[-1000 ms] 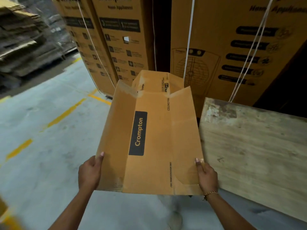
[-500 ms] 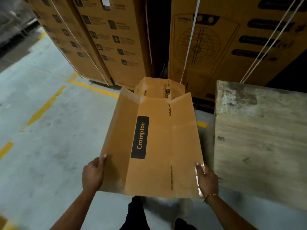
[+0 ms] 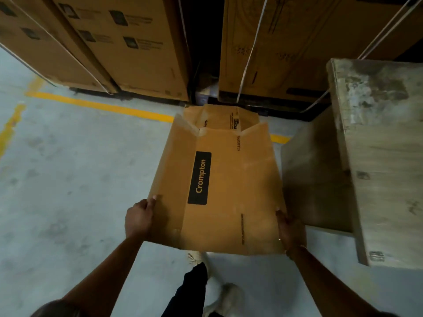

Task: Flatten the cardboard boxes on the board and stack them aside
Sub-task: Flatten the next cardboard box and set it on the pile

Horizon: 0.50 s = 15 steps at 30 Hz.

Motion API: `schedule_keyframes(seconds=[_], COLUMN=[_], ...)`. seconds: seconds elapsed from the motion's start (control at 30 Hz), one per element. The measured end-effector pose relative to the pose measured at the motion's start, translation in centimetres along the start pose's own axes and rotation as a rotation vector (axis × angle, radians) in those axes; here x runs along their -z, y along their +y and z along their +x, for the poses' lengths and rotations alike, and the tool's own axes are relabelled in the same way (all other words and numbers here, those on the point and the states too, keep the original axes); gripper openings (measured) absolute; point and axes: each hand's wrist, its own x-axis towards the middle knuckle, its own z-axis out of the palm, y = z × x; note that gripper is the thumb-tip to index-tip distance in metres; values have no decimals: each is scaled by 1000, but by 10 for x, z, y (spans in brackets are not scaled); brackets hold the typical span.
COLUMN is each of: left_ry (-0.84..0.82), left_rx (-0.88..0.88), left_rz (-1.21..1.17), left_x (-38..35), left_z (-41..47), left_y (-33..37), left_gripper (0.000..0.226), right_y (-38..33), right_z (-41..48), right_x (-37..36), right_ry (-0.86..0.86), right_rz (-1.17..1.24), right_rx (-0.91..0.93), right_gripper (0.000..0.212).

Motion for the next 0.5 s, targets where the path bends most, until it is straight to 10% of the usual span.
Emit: schedule_keyframes(seconds=[0.5], left_ry=[-77], left_rx=[13], left_rz=[28], left_x=[-222], left_z=[196], left_y=[-120], left_gripper=[61], right_y=[122], right_z=[209], right_x=[-218], right_ry=[-97], right_rz=[-44], right_rx=[-120], right_gripper=[55])
